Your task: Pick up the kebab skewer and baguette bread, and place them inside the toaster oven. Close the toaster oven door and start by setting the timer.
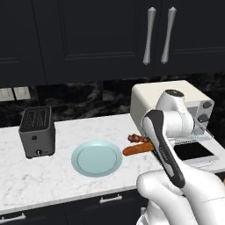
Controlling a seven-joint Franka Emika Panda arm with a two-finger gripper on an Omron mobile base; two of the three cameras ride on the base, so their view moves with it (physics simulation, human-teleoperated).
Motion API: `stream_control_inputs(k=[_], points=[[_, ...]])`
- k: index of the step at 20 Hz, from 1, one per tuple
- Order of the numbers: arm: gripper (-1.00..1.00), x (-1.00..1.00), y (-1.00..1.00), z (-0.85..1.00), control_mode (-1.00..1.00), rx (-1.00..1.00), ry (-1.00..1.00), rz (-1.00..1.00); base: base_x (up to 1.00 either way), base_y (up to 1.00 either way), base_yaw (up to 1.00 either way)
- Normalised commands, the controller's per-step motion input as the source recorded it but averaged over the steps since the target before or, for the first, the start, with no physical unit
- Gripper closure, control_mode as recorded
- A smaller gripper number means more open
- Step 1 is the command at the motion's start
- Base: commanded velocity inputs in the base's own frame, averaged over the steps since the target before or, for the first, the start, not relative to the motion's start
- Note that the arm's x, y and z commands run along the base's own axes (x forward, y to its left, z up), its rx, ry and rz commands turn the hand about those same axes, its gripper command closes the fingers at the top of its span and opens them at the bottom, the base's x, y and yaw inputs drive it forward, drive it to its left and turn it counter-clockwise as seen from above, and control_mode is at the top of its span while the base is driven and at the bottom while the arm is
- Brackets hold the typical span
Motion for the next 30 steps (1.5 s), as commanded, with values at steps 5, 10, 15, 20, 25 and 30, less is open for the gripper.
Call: stream_control_inputs(k=[5, 10, 15, 20, 25, 30], points=[[1.00, -0.22, -0.94, 0.80, -1.00, 0.00, -0.04, -0.02, 0.00, 0.00, 0.00], [1.00, 0.07, -0.97, 0.45, -1.00, 0.00, 0.00, -0.01, 0.00, 0.00, 0.00], [1.00, 0.19, -0.89, -0.01, -1.00, 0.00, -0.06, 0.00, 0.00, 0.00, 0.00], [1.00, 0.26, -0.59, -0.29, -1.00, 0.00, -0.09, 0.00, 0.00, 0.00, 0.00], [1.00, 0.37, -0.25, -0.51, -1.00, 0.00, -0.02, 0.00, 0.00, 0.00, 0.00], [1.00, 0.52, -0.16, -0.20, -1.00, 0.00, -0.01, 0.00, 0.00, 0.00, 0.00]])
